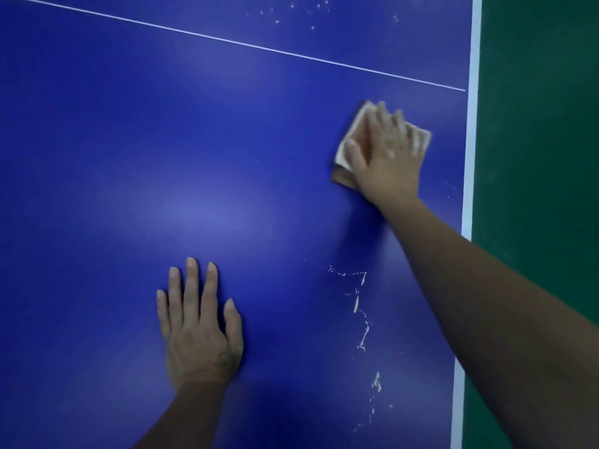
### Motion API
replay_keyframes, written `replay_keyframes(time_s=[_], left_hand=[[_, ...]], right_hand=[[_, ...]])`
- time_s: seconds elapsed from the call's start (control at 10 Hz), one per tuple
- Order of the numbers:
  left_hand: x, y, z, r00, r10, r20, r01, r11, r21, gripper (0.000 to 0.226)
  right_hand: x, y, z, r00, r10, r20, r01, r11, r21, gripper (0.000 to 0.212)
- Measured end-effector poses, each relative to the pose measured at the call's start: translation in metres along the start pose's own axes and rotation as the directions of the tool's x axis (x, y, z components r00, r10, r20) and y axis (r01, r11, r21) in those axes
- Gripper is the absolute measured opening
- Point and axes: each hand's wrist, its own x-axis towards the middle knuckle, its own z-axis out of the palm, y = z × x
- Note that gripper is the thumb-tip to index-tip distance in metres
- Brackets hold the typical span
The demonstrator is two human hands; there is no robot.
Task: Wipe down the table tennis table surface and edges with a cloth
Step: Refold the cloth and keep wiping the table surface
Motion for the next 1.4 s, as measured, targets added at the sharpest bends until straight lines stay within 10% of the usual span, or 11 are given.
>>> replay_keyframes(time_s=[0.2,0.3,0.6,0.8,1.0,1.2,1.4], left_hand=[[0.000,0.002,-0.003,1.000,-0.014,0.021,0.014,1.000,-0.014,0.067],[0.001,0.004,-0.004,1.000,-0.018,0.017,0.018,1.000,-0.009,0.066],[0.000,0.001,-0.004,1.000,-0.012,0.005,0.012,1.000,-0.013,0.066],[0.001,0.005,-0.006,1.000,-0.021,0.008,0.021,1.000,-0.005,0.065],[0.001,0.006,-0.008,1.000,-0.025,0.008,0.025,1.000,-0.011,0.064],[0.001,0.005,-0.007,1.000,-0.020,0.000,0.020,1.000,-0.021,0.063],[0.000,0.005,-0.007,1.000,-0.018,-0.008,0.018,1.000,-0.012,0.063]], right_hand=[[-0.045,0.042,-0.012,0.925,0.374,-0.067,-0.374,0.927,0.023,0.073],[-0.071,-0.002,-0.001,0.938,0.335,-0.085,-0.333,0.942,0.043,0.073],[-0.238,-0.035,0.021,0.962,-0.267,0.053,0.263,0.962,0.070,0.076],[-0.129,-0.003,0.014,0.894,-0.448,0.020,0.447,0.894,0.029,0.069],[-0.058,0.071,-0.006,0.994,-0.108,0.037,0.109,0.993,-0.040,0.073],[-0.200,0.071,-0.003,0.996,0.086,-0.025,-0.087,0.995,-0.044,0.074],[-0.283,0.045,0.000,0.997,0.048,0.059,-0.046,0.998,-0.032,0.076]])
